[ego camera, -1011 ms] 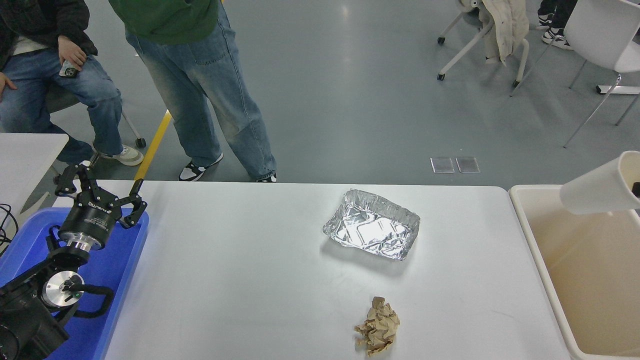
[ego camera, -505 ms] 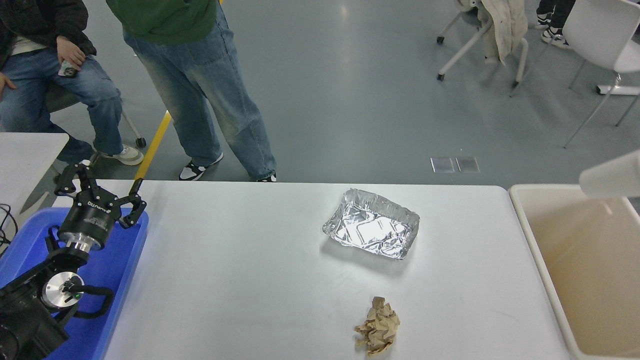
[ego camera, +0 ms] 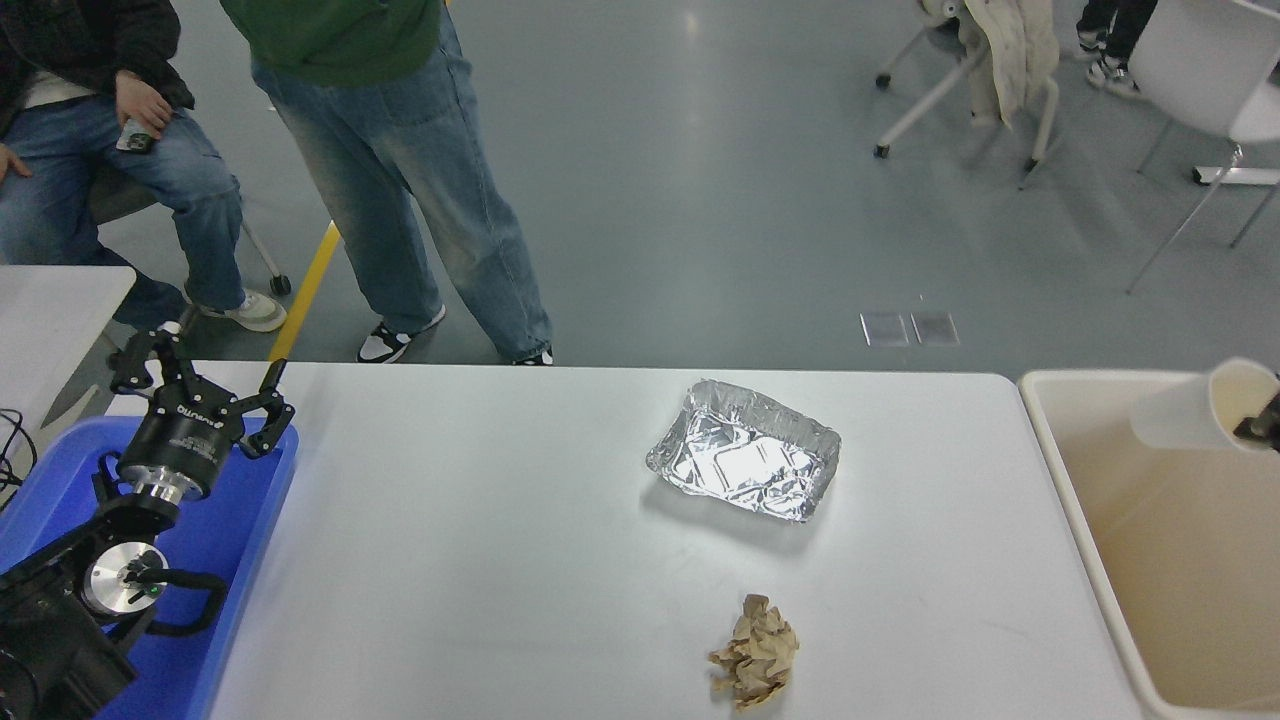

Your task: Clean the table surface

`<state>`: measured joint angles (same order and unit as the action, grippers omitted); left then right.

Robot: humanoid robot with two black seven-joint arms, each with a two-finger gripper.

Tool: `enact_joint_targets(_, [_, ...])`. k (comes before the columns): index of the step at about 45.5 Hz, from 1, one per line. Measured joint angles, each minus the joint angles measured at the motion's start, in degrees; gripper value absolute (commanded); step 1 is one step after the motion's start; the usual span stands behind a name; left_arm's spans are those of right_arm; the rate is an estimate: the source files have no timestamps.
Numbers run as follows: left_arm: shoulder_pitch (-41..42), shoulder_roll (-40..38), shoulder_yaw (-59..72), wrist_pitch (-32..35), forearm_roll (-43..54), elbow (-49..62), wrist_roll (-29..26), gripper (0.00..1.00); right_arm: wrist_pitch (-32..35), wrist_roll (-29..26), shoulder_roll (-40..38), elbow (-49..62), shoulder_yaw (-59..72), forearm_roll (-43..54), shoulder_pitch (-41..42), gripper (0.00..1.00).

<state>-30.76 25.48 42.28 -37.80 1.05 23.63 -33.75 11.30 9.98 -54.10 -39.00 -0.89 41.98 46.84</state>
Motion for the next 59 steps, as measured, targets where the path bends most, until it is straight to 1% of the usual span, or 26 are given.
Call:
enact_joint_targets(10, [0.0,0.0,0.0,0.0,0.01,0.0,0.0,1.0,-1.95,3.07,15.93,26.39,0.82,-2.81,-5.36,0.0])
enact_joint_targets(14, [0.0,0.0,0.0,0.0,0.0,0.0,0.0,1.0,-3.42,3.56,20.17,32.99,1.16,-3.76,-6.91,0.0])
enact_joint_targets(20, [0.0,-0.01,0.0,0.0,0.0,0.0,0.0,1.0,-6.61,3.69,24.43,38.92,1.43,-4.64,-9.09,0.0])
enact_joint_targets(29, [0.0,-0.02,0.0,0.0,0.0,0.01,0.0,1.0,-10.1,2.92,27.94,42.93,1.64,-5.42,-11.2,0.0])
enact_joint_targets(30, [0.01,-0.02,0.0,0.0,-0.01,0.01,0.0,1.0,-10.34,2.87,28.18,43.2,1.65,-5.47,-11.35,0.03])
enact_joint_targets(31, [0.0,-0.02,0.0,0.0,0.0,0.01,0.0,1.0,-10.58,2.82,28.44,43.45,1.66,-5.54,-11.51,0.16])
enact_joint_targets(32, [0.0,-0.02,0.0,0.0,0.0,0.01,0.0,1.0,-10.75,2.79,28.63,43.61,1.67,-5.58,-11.64,0.35])
enact_joint_targets(33, [0.0,-0.02,0.0,0.0,0.0,0.01,0.0,1.0,-10.88,2.75,28.8,43.78,1.68,-5.63,-11.76,0.6])
enact_joint_targets(34, [0.0,-0.02,0.0,0.0,0.0,0.01,0.0,1.0,-11.05,2.7,28.98,44.01,1.69,-5.75,-11.89,0.88])
enact_joint_targets(35, [0.0,-0.02,0.0,0.0,0.0,0.01,0.0,1.0,-11.16,2.67,29.1,44.16,1.69,-5.86,-11.96,1.0])
enact_joint_targets(59, [0.0,-0.02,0.0,0.0,0.0,0.0,0.0,1.0,-11.1,2.1,31.76,45.38,1.77,-10.17,-12.12,1.0])
